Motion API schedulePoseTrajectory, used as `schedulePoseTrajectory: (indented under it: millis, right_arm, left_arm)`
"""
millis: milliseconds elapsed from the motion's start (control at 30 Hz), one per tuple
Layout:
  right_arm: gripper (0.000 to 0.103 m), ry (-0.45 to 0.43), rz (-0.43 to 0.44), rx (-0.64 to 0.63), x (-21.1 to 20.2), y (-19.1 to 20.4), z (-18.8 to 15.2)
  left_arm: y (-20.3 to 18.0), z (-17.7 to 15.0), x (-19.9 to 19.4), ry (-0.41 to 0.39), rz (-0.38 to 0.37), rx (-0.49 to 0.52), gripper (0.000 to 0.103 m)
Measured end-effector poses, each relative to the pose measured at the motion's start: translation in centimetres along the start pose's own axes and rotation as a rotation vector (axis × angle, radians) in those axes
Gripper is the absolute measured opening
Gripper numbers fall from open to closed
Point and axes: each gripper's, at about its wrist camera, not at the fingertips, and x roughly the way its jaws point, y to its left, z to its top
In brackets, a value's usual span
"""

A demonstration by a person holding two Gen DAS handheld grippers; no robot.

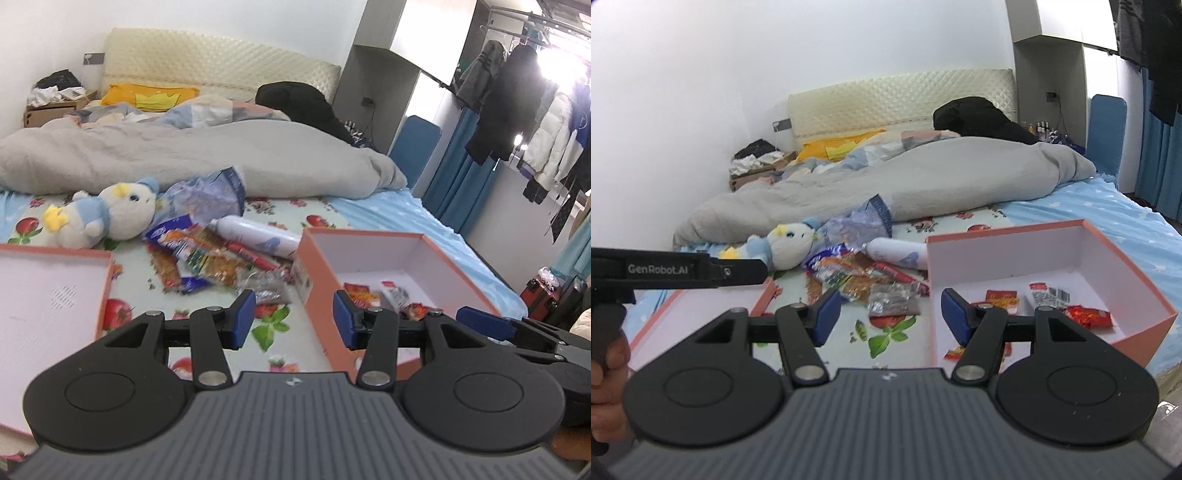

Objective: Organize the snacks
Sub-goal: 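Withdraw both tools from the box back toward the snack pile, then lower right tool onto clear packet while left tool pinches a packet in the pile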

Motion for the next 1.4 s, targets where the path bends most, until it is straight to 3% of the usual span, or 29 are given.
schedulePoseTrajectory:
  millis: [300,567,833,1167,1400]
  right_arm:
    - [0.063,0.014,0.058,-0.020,0.5,2.9,-2.8]
    - [0.063,0.045,0.052,-0.048,2.2,4.3,-4.8]
    - [0.063,0.078,0.043,-0.101,6.2,4.5,-5.3]
    - [0.062,0.121,0.103,-0.214,12.8,6.8,-5.5]
    - [0.062,0.161,0.058,-0.216,18.1,6.2,-5.4]
  left_arm:
    - [3.8,-3.4,-0.7,0.023,0.047,-0.047,0.052]
    - [6.4,-4.2,0.5,0.050,0.068,-0.054,0.052]
    - [8.7,-4.4,5.5,0.089,0.076,-0.088,0.052]
    - [12.8,-3.8,12.8,0.115,0.131,-0.148,0.052]
    - [14.7,-2.7,17.8,0.144,0.145,-0.175,0.052]
